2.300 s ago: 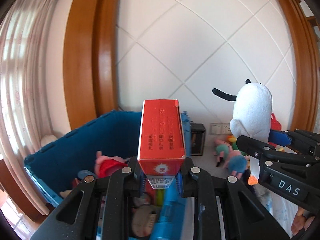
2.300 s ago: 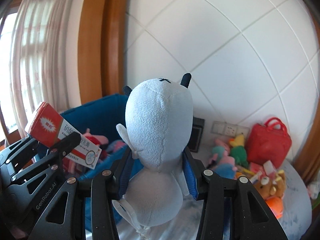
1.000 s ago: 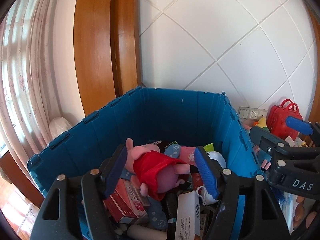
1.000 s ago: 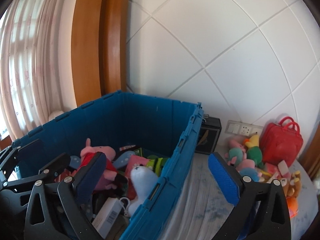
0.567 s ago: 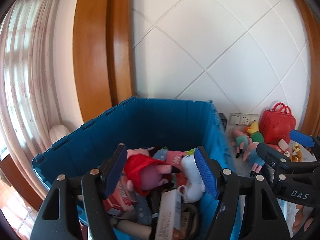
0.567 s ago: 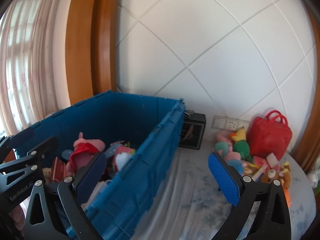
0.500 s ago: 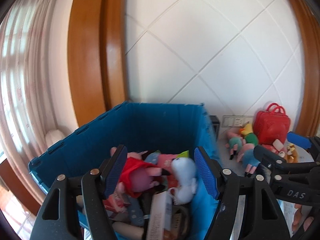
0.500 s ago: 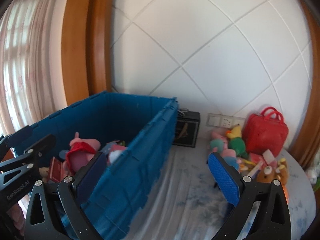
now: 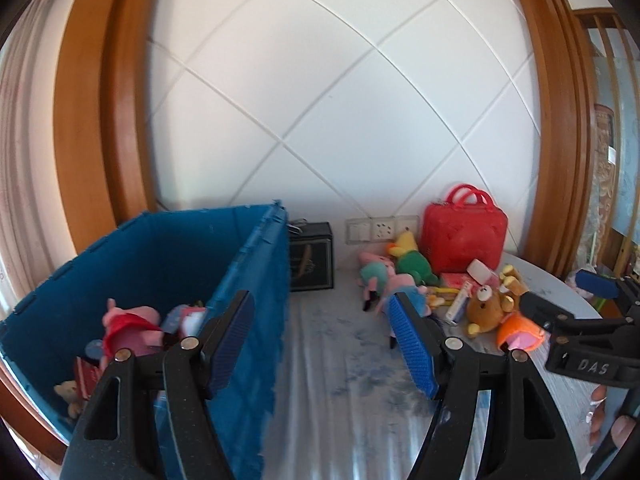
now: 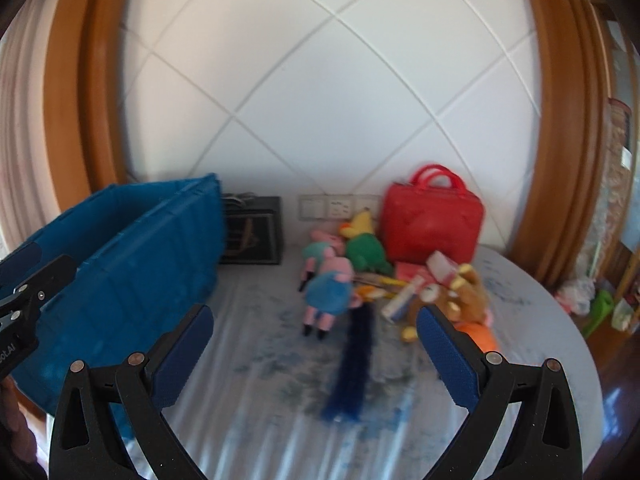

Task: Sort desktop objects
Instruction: 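Withdraw both tools from the crate back toward the pile, then grasp the blue-shirted George Pig plush with both tools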

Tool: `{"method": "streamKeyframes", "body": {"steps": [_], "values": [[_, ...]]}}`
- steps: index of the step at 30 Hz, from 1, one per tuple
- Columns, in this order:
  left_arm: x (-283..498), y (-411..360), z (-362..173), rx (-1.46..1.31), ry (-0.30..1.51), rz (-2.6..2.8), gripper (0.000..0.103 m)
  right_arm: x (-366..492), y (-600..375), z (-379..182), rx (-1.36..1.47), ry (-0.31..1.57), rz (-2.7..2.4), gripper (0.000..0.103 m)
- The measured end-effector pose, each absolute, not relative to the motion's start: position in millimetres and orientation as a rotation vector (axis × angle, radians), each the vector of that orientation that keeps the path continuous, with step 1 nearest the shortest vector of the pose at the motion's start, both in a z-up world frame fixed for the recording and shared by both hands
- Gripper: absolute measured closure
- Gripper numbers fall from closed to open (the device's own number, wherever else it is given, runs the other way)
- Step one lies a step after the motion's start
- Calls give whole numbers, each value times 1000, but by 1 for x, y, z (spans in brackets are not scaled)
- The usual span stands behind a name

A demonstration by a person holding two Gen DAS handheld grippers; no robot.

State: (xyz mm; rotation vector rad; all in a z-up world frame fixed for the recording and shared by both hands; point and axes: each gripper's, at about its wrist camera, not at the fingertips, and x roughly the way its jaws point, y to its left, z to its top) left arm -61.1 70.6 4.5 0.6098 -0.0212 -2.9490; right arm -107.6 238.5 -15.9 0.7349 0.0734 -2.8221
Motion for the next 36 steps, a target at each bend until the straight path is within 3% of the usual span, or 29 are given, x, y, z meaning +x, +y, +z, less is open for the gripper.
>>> {"method": "streamKeyframes", "body": {"steps": [17,26,36], "values": [[-172,208,-82,985,-5,-2940,34,-181,469,-84,1112,-20,-2994,0],[-244,250,-146,1259,-25,-2894,34,-239,509,-139,1308,-49,-2916,0],[-303,239,-219,1483,-14,-2768,34,-295,486,-193,1452,-82,-2769,0]]}}
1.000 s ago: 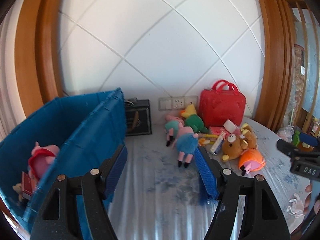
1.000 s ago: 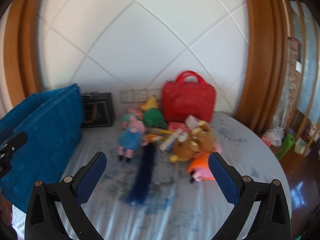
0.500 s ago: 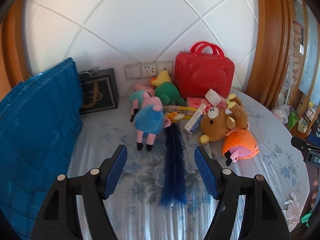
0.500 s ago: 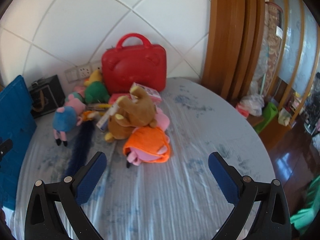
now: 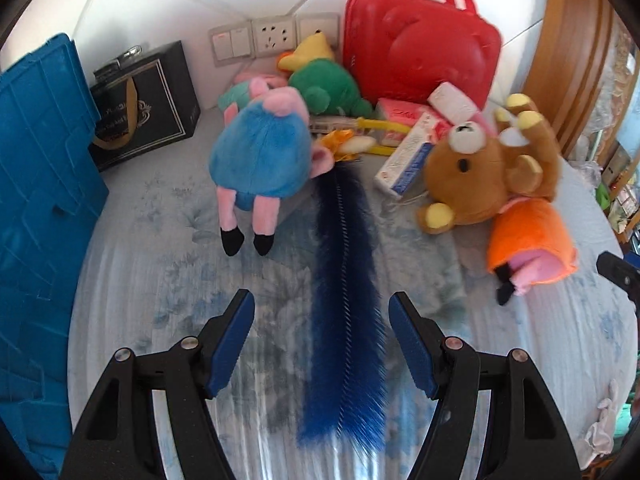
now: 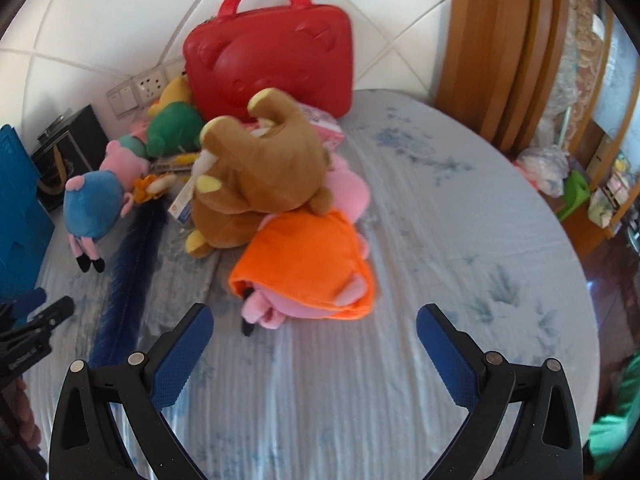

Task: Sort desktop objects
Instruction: 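Grasp the blue-shirted George Pig plush with both tools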

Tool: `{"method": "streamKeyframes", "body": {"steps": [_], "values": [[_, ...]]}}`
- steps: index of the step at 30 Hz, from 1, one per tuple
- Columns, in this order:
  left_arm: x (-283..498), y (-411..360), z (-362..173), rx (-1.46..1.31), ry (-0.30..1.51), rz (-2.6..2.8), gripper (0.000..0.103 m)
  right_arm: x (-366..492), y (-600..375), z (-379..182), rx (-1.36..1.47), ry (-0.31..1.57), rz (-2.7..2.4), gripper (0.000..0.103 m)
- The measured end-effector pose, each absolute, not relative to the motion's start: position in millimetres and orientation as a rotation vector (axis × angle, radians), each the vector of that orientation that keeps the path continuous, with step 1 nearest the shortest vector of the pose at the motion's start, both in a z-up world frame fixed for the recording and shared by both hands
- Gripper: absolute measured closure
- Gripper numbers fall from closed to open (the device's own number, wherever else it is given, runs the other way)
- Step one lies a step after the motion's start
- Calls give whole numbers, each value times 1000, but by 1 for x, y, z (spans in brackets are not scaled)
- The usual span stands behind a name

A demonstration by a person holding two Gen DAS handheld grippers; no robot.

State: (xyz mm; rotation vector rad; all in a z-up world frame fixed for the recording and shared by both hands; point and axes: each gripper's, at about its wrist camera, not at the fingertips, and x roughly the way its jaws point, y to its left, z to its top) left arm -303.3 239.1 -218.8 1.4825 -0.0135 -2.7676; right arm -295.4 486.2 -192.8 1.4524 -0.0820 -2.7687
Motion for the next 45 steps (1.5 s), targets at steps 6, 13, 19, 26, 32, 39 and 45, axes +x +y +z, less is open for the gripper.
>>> {"method": "streamKeyframes", "body": {"steps": [6,13,19,26,32,39,45], "values": [[-343,216,-213,1385,-37,-2752,34,-323,443,-203,1424,-77,-2667,0],[-409,197,-224,1394,-21,-2726,34,-352,395,-204,1384,2,-2607,0],[-394,156,-237,1319,-70,-2590,33,-363,365,-215,1401,82,-2539,0],[-355,86,-233,1324,60,-2469,33,-369,326,-212,1351,143,-2473,22],[-363,80,-212,1280,103,-2567,33,-396,296,-202,1308,171,-2458,23],[-390,62,-244,1359,235,-2578,33,-435,253,-209,1282,150,-2370,2],[-416,65,-267,1424,184,-2608,16,-473,221,-225,1296,253,-2344,2]]}}
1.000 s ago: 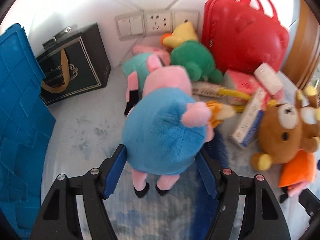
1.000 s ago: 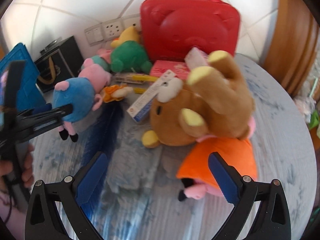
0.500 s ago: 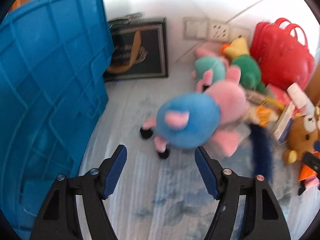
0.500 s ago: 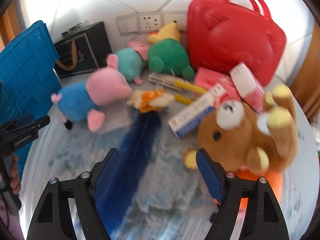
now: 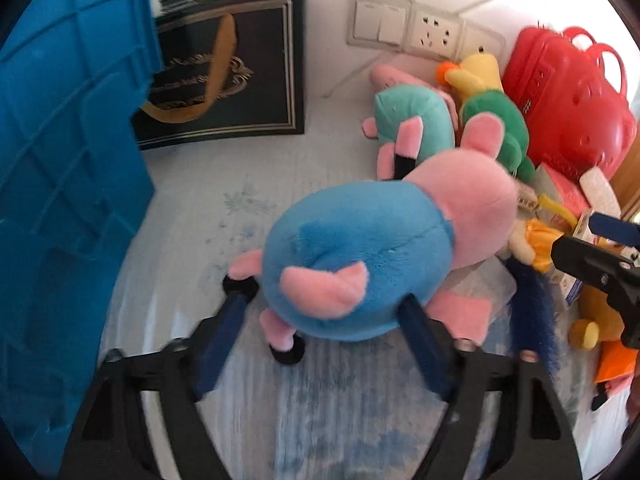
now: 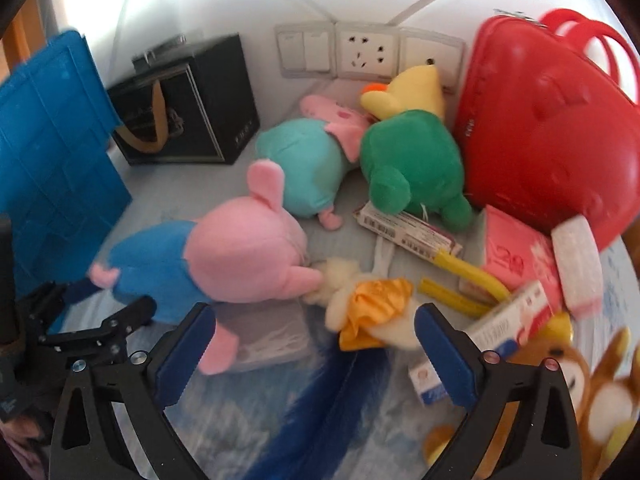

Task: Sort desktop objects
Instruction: 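Grasp the blue-shirted George Pig plush with both tools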

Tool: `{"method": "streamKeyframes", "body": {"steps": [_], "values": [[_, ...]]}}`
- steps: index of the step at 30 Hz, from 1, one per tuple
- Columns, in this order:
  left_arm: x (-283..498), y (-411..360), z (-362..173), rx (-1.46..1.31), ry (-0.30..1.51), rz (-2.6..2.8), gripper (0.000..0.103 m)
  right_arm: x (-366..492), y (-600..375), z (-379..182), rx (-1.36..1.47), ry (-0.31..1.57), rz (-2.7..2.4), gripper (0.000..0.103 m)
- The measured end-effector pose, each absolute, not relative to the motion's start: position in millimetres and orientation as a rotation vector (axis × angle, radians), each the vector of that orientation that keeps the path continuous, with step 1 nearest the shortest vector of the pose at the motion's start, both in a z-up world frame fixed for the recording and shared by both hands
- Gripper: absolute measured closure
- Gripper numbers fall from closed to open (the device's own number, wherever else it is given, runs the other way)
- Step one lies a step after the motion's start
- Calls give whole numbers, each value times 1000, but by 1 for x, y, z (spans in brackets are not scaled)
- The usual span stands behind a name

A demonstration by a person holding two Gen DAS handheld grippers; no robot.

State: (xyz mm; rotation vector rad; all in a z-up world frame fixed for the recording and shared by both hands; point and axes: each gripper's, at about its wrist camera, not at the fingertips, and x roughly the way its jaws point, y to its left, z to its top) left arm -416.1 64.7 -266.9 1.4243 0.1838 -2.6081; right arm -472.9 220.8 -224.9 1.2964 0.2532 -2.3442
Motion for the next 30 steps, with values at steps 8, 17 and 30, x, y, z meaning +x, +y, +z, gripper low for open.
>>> {"method": "streamKeyframes", "body": {"steps": [8,17,30], "values": [[-426,61,-285,1433,185,-2653,4,-499,204,-246,1264,201,-2250,2],[-446,68,-288,1410,55,-2724,23,-519,169,-275,1250,193,-2096,35],[-415,85,-233,1242,-52,-2811,30,-492,186,-226,1139,149,-2158,47]]}}
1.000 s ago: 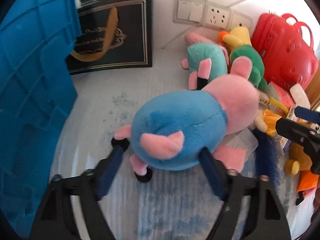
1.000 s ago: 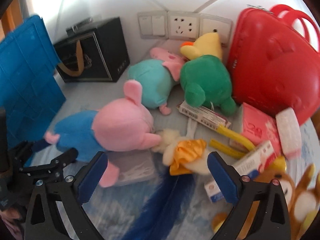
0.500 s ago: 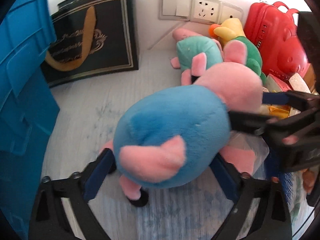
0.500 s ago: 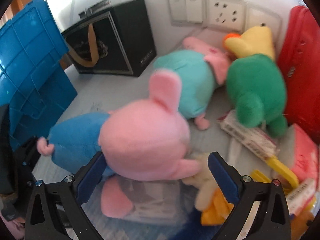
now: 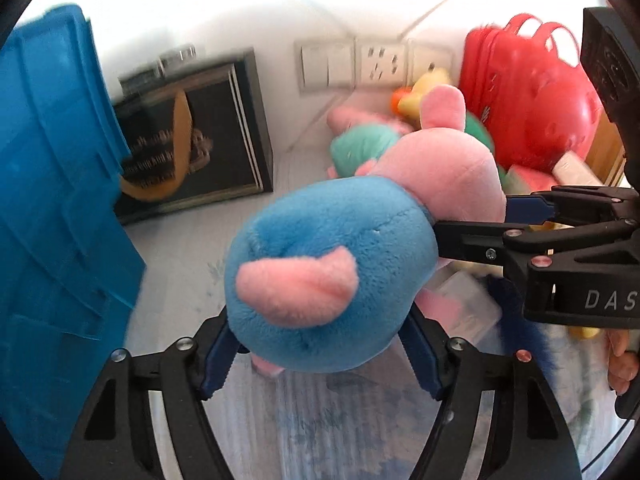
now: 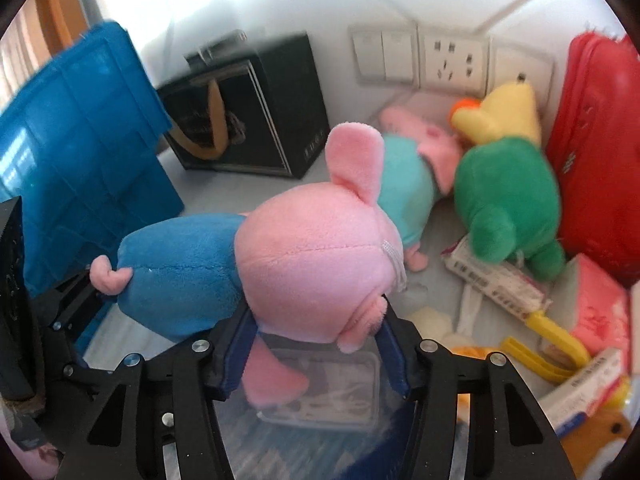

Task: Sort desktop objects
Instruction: 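Grasp the blue-shirted George Pig plush with both tools, then carry the George Pig plush with both tools over the blue crate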

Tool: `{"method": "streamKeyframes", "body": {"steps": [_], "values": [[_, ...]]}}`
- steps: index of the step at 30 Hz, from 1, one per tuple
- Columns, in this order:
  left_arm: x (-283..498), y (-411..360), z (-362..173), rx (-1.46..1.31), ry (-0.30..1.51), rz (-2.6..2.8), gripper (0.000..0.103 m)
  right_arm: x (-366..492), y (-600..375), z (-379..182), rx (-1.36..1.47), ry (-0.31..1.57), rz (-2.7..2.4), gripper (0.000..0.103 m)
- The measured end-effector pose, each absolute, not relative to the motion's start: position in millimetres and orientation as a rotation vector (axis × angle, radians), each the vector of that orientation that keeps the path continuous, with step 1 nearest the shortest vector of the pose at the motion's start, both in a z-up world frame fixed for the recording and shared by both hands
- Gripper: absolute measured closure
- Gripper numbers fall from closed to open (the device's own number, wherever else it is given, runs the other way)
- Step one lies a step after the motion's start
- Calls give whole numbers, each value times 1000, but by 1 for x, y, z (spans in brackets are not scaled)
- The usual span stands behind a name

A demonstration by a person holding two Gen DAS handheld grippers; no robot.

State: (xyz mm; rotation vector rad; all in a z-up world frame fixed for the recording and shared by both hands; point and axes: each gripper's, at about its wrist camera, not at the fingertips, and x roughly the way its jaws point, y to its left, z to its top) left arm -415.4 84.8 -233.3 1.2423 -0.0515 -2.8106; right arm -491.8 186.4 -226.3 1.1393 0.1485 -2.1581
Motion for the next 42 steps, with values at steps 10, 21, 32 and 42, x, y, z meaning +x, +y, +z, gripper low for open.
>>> {"method": "streamKeyframes", "body": {"steps": [10,21,32,42], "values": [[-328,107,-121,948,-76,-2894,30,-407,217,-104,899,157,-2239,48],[-200,82,-16,638,-91,-2848,30,-286,194,6,633,204,-2223,47],[-115,-9,30,605,-44,-2723,29,-190,105,54,515,225,-2117,47],[-61,-98,43,639,-27,-2673,29,-140,2,55,514,217,-2058,46]]}}
